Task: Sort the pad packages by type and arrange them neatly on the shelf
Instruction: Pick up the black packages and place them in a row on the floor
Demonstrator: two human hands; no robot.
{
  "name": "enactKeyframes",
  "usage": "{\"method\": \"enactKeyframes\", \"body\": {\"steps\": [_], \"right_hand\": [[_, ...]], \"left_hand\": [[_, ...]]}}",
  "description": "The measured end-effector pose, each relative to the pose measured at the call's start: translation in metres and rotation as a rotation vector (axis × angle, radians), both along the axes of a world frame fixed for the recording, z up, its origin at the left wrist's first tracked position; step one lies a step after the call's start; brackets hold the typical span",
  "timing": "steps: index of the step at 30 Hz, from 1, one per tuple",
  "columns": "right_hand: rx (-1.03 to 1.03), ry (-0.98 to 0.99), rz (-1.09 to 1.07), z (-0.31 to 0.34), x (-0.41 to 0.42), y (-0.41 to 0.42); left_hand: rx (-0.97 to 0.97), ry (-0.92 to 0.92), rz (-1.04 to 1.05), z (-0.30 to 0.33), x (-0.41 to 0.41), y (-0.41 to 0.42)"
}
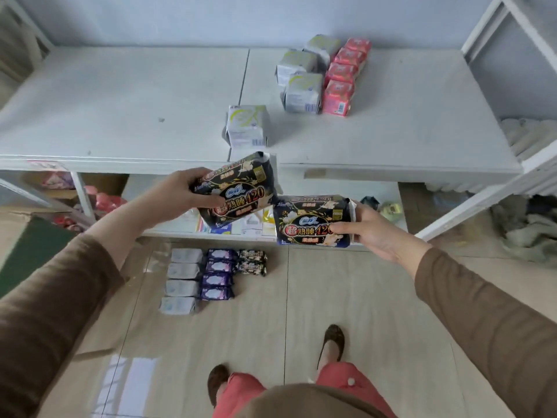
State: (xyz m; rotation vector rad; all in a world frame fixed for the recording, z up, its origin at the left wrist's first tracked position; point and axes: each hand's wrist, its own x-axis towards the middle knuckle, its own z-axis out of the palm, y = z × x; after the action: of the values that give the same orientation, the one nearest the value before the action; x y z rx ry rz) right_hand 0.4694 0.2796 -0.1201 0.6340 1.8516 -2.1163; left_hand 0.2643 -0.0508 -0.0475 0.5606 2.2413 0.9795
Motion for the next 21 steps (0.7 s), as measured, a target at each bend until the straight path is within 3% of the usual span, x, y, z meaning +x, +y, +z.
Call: {"method": "enactKeyframes", "body": {"steps": [10,21], "right_hand": [[0.057,-0.216,-0.186,-0.129,0.033,-0.178],[0.139,-0.441,-0.213,-0.346,0.055,-0.256]], "left_hand": [[-0.215,0.091,-0.109,-0.165,0.006,-0.153],[-0.365,0.134,-0.21,-0.431,0.019,-0.165]]}}
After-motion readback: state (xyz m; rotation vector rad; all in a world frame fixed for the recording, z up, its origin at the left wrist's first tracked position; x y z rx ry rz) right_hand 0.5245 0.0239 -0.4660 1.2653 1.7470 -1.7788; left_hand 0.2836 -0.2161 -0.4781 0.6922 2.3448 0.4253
